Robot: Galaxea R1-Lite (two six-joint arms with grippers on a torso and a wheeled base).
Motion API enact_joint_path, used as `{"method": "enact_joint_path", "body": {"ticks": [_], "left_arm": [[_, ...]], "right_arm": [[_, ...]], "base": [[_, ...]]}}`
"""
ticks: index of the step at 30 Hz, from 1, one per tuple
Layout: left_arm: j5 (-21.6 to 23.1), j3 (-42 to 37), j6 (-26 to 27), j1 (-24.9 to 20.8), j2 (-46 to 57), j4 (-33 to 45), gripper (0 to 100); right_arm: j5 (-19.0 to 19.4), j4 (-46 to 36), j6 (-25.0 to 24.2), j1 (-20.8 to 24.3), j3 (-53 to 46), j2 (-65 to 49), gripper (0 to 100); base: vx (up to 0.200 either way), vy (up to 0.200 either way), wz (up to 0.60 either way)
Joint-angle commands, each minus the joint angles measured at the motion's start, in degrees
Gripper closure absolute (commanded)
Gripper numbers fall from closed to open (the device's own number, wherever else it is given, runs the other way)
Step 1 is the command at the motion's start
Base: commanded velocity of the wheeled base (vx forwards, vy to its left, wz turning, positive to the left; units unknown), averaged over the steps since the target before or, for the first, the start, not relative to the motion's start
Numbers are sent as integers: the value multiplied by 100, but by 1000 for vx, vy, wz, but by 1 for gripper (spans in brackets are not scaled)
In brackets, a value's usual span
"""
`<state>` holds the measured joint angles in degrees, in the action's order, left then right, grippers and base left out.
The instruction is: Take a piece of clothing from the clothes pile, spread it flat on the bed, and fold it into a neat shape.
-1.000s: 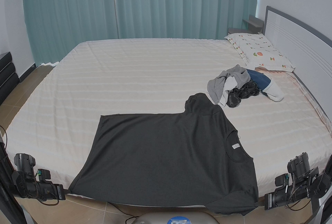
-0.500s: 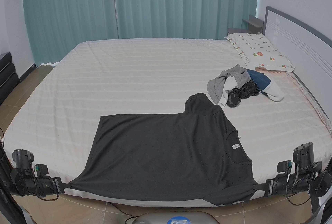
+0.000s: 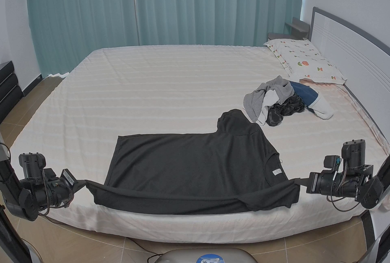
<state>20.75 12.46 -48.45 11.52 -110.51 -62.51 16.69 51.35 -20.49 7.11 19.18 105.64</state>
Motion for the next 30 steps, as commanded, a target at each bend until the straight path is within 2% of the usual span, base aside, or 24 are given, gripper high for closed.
{"method": "enact_joint_path", "body": {"ticks": [1,4,10,12,14,19,22,24,30], "left_arm": [[-89,222,-86,-194,-313,-94,100],[-89,248,-156,-291,-349,-94,100],[-115,573,-701,-484,-507,-103,100],[-194,679,-886,-484,-524,-103,100],[-554,802,-1132,-475,-480,-121,100],[-563,512,-1114,-440,-85,-305,100],[-440,292,-904,-440,187,-297,100],[-414,143,-438,-431,293,-261,100],[-414,-51,-112,-423,311,-253,100]], "right_arm": [[19,-2,-113,-192,394,325,100],[19,-2,-113,-192,429,334,100],[-8,25,-122,-183,622,677,100],[-17,68,-122,-192,658,800,100],[-8,86,-139,-192,702,844,100],[36,77,-166,-192,455,369,100],[106,51,-245,-166,165,-35,100],[186,7,-227,-157,-151,-351,100],[203,51,-183,-157,-687,-518,100]], "base": [[0,0,0],[0,0,0],[0,0,0],[0,0,0],[0,0,0],[0,0,0],[0,0,0],[0,0,0],[0,0,0]]}}
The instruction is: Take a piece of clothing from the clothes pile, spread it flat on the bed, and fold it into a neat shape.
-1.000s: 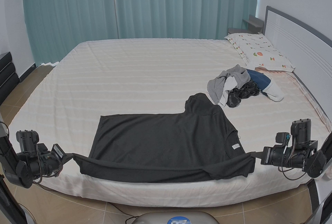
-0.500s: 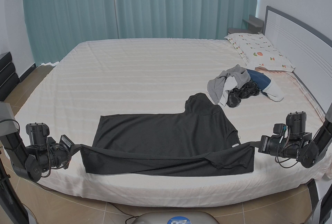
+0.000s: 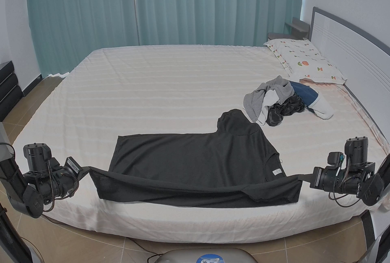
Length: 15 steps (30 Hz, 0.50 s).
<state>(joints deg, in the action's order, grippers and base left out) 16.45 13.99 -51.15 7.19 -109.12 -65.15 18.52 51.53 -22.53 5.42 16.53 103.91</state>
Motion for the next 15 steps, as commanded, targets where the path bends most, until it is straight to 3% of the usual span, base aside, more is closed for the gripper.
{"method": "enact_joint_path", "body": {"ticks": [1,6,7,9,15], "left_arm": [[17,-257,299,10,163,11,100],[17,-556,940,19,242,20,100],[17,-732,1353,10,277,72,100],[17,-828,1643,10,295,160,100],[34,-899,1995,1,391,459,100]], "right_arm": [[20,50,20,11,-537,-354,100],[29,15,38,11,-757,-521,100],[108,-3,73,20,-862,-539,100],[161,6,143,11,-932,-556,100],[179,50,196,-24,-1082,-618,100]], "base": [[0,0,0],[0,0,0],[0,0,0],[0,0,0],[0,0,0]]}}
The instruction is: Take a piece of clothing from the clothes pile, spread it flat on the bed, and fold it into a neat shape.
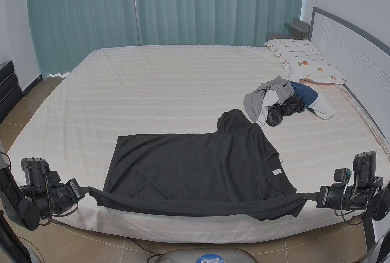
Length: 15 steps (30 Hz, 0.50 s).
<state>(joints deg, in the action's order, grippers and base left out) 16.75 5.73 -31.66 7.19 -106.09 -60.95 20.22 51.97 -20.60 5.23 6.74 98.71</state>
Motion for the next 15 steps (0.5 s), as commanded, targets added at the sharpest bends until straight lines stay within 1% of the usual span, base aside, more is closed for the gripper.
{"method": "enact_joint_path", "body": {"ticks": [1,8,10,13,15], "left_arm": [[4,-72,125,19,133,48,100],[83,-125,266,107,572,189,100],[83,-125,582,168,651,374,100],[83,-125,1144,458,818,681,100],[83,-134,1391,494,854,954,100]], "right_arm": [[8,6,12,4,-173,-106,100],[8,6,144,31,-437,-317,100],[8,6,197,66,-525,-343,100],[8,6,452,75,-665,-317,100],[8,-64,566,66,-674,-299,100]], "base": [[0,0,0],[0,0,0],[0,0,0],[0,0,0],[0,0,0]]}}
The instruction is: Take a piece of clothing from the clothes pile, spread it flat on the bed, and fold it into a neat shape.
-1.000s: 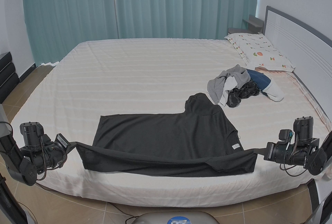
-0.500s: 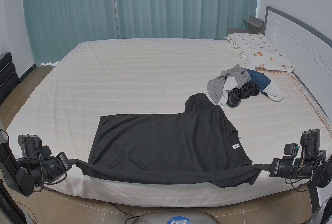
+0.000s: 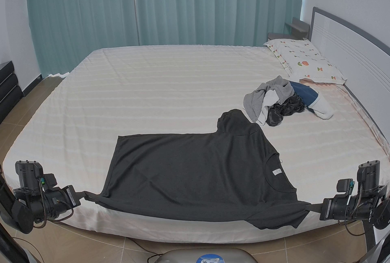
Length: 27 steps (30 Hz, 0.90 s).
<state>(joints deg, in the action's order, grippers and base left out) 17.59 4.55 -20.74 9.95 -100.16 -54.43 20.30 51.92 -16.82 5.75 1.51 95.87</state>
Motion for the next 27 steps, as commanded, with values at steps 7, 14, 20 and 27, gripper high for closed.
{"method": "enact_joint_path", "body": {"ticks": [7,14,20,27], "left_arm": [[-1,-24,579,201,207,635,100],[-80,-68,738,113,31,873,100],[-256,178,790,-19,-223,1224,100],[-72,705,-510,-204,-399,1145,100]], "right_arm": [[1,-630,549,154,-151,46,100],[1,-841,874,189,-72,257,100],[1,-780,803,57,455,644,100],[-17,-780,197,75,1290,802,100]], "base": [[0,0,0],[0,0,0],[0,0,0],[0,0,0]]}}
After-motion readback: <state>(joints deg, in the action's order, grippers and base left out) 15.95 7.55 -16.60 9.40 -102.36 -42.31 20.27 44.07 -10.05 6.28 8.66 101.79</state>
